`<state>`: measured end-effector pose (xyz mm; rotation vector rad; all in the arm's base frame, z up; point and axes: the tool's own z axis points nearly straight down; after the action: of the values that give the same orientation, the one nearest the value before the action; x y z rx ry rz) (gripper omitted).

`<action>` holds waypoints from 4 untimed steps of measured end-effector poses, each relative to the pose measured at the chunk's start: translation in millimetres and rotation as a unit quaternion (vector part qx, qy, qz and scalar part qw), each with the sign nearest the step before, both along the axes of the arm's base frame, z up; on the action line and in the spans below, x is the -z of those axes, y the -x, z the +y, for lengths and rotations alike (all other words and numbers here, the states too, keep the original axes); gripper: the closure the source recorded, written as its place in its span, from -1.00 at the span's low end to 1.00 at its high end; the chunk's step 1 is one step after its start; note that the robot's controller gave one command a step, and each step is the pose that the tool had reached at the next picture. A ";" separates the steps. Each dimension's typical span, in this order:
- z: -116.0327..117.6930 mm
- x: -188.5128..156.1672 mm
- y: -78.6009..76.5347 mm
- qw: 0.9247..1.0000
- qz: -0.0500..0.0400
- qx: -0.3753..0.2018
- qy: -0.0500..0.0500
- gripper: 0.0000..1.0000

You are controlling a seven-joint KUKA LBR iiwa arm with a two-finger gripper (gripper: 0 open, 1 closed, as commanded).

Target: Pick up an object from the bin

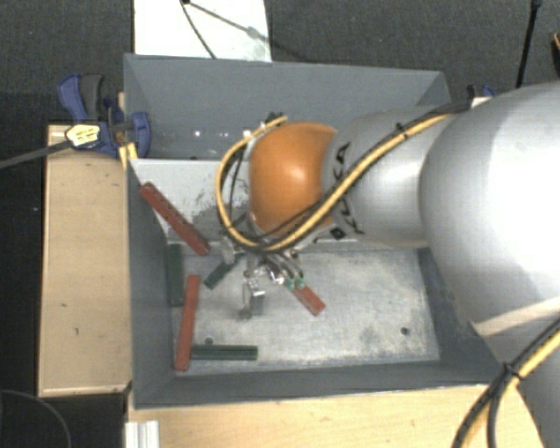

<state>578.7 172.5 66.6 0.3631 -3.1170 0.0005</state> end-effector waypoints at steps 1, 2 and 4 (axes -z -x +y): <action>1.5 -5.4 -2.8 1.000 -0.004 0.003 -0.002 1.00; 1.2 -4.2 -1.8 1.000 -0.003 0.004 -0.001 -1.00; 1.2 -4.2 -1.7 1.000 -0.003 0.007 -0.001 -1.00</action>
Offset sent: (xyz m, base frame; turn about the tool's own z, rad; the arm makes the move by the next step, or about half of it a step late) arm 0.0000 0.0000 0.0000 0.0000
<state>580.4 173.7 70.9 0.3416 -3.1250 -0.0032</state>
